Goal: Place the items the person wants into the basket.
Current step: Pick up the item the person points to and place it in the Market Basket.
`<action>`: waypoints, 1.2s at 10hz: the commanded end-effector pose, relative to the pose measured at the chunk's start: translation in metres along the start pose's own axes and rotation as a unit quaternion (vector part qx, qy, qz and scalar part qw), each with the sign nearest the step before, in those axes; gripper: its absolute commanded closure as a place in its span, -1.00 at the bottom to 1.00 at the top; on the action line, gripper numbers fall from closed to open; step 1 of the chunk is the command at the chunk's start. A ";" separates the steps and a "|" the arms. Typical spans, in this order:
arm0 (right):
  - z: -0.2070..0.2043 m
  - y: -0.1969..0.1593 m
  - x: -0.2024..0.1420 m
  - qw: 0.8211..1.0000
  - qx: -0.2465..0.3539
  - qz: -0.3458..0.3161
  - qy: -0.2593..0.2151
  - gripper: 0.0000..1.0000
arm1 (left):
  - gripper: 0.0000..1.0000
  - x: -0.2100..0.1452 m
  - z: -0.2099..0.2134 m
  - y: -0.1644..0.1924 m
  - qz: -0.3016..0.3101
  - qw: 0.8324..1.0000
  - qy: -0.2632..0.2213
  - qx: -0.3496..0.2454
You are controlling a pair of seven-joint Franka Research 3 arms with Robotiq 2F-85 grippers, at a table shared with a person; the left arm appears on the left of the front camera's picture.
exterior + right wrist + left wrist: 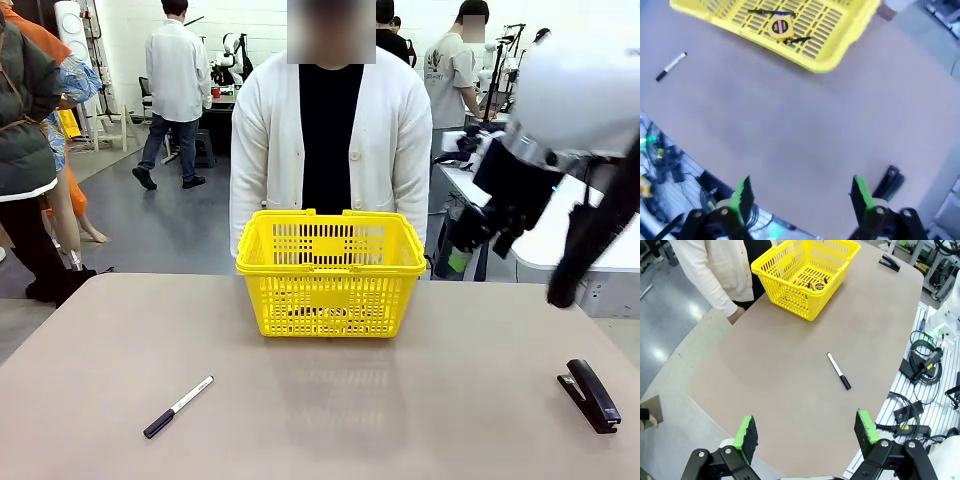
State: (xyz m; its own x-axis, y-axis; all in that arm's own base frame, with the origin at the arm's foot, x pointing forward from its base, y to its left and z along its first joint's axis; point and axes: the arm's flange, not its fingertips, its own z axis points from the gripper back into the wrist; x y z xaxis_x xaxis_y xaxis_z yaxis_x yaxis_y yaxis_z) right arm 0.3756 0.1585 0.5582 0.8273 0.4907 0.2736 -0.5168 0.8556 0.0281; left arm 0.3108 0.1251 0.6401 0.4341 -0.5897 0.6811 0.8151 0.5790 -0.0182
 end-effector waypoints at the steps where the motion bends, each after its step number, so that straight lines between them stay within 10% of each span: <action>1: -0.012 -0.005 -0.014 1.000 0.017 0.005 -0.023 -1.00 | -1.00 -0.001 0.000 0.000 -0.006 1.000 -0.008 -0.006; 12: -0.010 -0.009 -0.018 1.000 0.001 -0.007 -0.008 -1.00 | -1.00 -0.001 0.000 0.000 -0.006 1.000 -0.008 -0.006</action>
State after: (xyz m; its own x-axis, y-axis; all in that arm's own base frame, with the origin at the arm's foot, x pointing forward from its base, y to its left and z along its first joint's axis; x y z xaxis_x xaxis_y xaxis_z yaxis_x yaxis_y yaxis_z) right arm 0.3679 0.1439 0.5431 0.8288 0.4781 0.2906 -0.5081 0.8607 0.0332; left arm 0.3108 0.1251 0.6401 0.4341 -0.5897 0.6811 0.8151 0.5790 -0.0182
